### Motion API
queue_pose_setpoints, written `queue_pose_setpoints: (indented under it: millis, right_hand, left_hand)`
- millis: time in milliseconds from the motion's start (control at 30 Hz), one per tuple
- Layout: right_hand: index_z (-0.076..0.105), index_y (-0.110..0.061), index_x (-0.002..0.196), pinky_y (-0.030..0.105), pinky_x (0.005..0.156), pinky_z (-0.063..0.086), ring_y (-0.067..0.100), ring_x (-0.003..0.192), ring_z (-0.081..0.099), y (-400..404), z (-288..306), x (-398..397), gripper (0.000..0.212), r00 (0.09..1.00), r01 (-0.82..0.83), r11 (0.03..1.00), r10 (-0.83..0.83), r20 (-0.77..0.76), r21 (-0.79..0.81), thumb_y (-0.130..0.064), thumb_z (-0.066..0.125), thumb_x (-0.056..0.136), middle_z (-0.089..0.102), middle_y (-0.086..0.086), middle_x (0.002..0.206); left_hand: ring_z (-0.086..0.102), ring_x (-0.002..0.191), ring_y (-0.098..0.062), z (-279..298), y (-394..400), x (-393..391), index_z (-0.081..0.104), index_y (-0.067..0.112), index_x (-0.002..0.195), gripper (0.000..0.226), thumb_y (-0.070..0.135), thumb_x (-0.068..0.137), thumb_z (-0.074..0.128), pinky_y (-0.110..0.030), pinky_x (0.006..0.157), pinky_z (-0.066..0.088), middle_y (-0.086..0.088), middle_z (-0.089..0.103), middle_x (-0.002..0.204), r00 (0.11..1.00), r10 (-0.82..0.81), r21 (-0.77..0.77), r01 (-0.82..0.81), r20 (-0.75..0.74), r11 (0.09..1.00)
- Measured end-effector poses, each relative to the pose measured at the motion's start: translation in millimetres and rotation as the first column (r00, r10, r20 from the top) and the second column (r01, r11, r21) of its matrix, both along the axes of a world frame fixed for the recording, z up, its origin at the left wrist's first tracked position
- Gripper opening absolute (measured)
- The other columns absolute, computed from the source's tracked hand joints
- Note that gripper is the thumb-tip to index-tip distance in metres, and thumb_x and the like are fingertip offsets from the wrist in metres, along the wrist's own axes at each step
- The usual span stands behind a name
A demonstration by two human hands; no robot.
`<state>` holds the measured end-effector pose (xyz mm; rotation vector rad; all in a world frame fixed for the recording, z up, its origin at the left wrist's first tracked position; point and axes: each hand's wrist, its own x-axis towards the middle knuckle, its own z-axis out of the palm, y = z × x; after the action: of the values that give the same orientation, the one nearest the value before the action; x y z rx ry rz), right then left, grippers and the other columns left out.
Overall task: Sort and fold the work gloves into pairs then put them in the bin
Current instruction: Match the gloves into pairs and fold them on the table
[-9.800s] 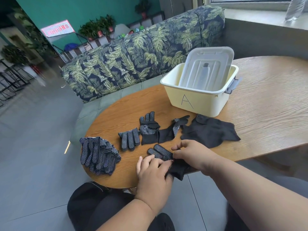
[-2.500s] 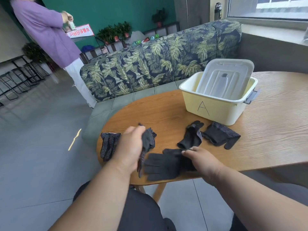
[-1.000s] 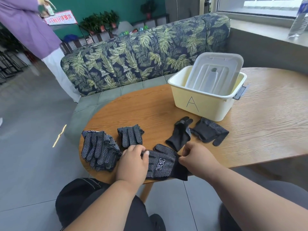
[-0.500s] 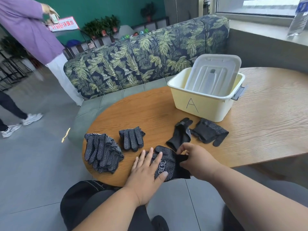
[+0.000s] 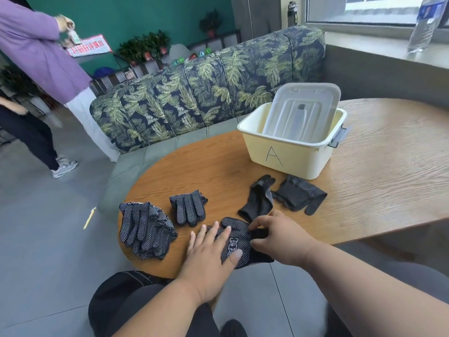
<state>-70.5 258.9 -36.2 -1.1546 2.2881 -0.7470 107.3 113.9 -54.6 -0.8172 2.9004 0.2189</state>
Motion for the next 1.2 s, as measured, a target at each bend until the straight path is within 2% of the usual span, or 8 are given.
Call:
queue_pose_setpoints:
  millis: [167, 500, 633, 700, 867, 1033, 1100, 1200]
  right_hand:
    - [0.056, -0.049, 0.136, 0.033, 0.101, 0.040, 0.023, 0.118, 0.045, -2, -2, 9, 0.072, 0.970, -0.122, 0.986, 0.143, -0.195, 0.117, -0.074, 0.073, 0.071, 0.042, -0.005, 0.110]
    - [0.055, -0.051, 0.135, 0.037, 0.101, 0.040, 0.022, 0.116, 0.044, -4, -7, 5, 0.075, 0.969, -0.115, 0.987, 0.136, -0.206, 0.111, -0.075, 0.073, 0.067, 0.044, -0.007, 0.109]
    - [0.052, -0.053, 0.138, 0.037, 0.101, 0.040, 0.022, 0.116, 0.044, -5, -7, 1, 0.078, 0.973, -0.122, 0.986, 0.142, -0.182, 0.117, -0.074, 0.075, 0.067, 0.045, -0.007, 0.110]
    - [0.051, -0.054, 0.139, 0.038, 0.102, 0.040, 0.022, 0.116, 0.043, -6, -7, 0, 0.080, 0.975, -0.123, 0.985, 0.143, -0.172, 0.122, -0.074, 0.075, 0.066, 0.044, -0.007, 0.109]
    - [0.051, -0.055, 0.139, 0.040, 0.105, 0.039, 0.023, 0.118, 0.043, -8, -7, -2, 0.080, 0.978, -0.122, 0.982, 0.143, -0.154, 0.141, -0.076, 0.074, 0.065, 0.044, -0.007, 0.109]
    - [0.058, -0.054, 0.132, 0.040, 0.109, 0.037, 0.023, 0.123, 0.045, -10, -7, -2, 0.061, 0.992, -0.063, 0.993, 0.074, -0.099, 0.104, -0.073, 0.065, 0.075, 0.048, -0.008, 0.110]
    - [0.061, -0.052, 0.131, 0.039, 0.110, 0.036, 0.023, 0.125, 0.046, -12, -8, -4, 0.052, 0.997, -0.035, 0.996, 0.040, -0.061, 0.087, -0.066, 0.063, 0.080, 0.050, -0.007, 0.110]
    - [0.064, -0.049, 0.129, 0.039, 0.110, 0.037, 0.023, 0.124, 0.048, -13, -8, -5, 0.044, 0.998, -0.018, 0.997, 0.022, -0.054, 0.076, -0.054, 0.062, 0.085, 0.052, -0.007, 0.109]
  left_hand:
    - [0.041, 0.138, -0.017, 20, -10, -27, 0.052, 0.025, 0.147, 0.054, 0.053, 0.102, 0.039, -0.034, 0.119, 0.030, 0.004, 0.051, 0.148, 0.964, 0.099, -0.018, -0.106, -0.248, 0.994]
    - [0.054, 0.119, -0.027, 26, -10, -63, 0.065, 0.020, 0.124, 0.036, 0.043, 0.098, 0.055, -0.038, 0.104, 0.044, -0.005, 0.058, 0.125, 0.959, 0.265, -0.041, -0.271, -0.102, 0.962]
    - [0.063, 0.102, -0.022, 33, -14, -66, 0.067, 0.024, 0.109, 0.025, 0.040, 0.090, 0.064, -0.032, 0.087, 0.050, 0.001, 0.065, 0.110, 0.937, 0.336, 0.098, -0.326, -0.099, 0.940]
    - [0.065, 0.092, -0.017, 34, -16, -66, 0.063, 0.026, 0.110, 0.027, 0.039, 0.087, 0.069, -0.030, 0.076, 0.050, 0.005, 0.067, 0.103, 0.893, 0.431, 0.283, -0.383, -0.131, 0.879]
    - [0.063, 0.105, -0.014, 33, -18, -66, 0.062, 0.025, 0.125, 0.043, 0.029, 0.086, 0.080, -0.031, 0.089, 0.048, 0.003, 0.064, 0.119, 0.757, 0.623, 0.668, -0.363, -0.194, 0.649]
    - [0.064, 0.110, -0.013, 32, -14, -59, 0.067, 0.018, 0.124, 0.035, 0.015, 0.091, 0.078, -0.020, 0.083, 0.045, -0.003, 0.065, 0.123, 0.684, 0.690, 0.836, -0.217, -0.238, 0.504]
    - [0.070, 0.093, -0.005, 33, -11, -56, 0.068, 0.013, 0.120, 0.031, 0.009, 0.091, 0.077, -0.010, 0.068, 0.050, -0.002, 0.069, 0.112, 0.677, 0.693, 0.872, -0.157, -0.247, 0.464]
    - [0.075, 0.080, -0.009, 32, -8, -51, 0.069, 0.006, 0.112, 0.025, 0.001, 0.089, 0.076, -0.017, 0.065, 0.055, -0.009, 0.076, 0.100, 0.677, 0.696, 0.919, -0.074, -0.239, 0.388]
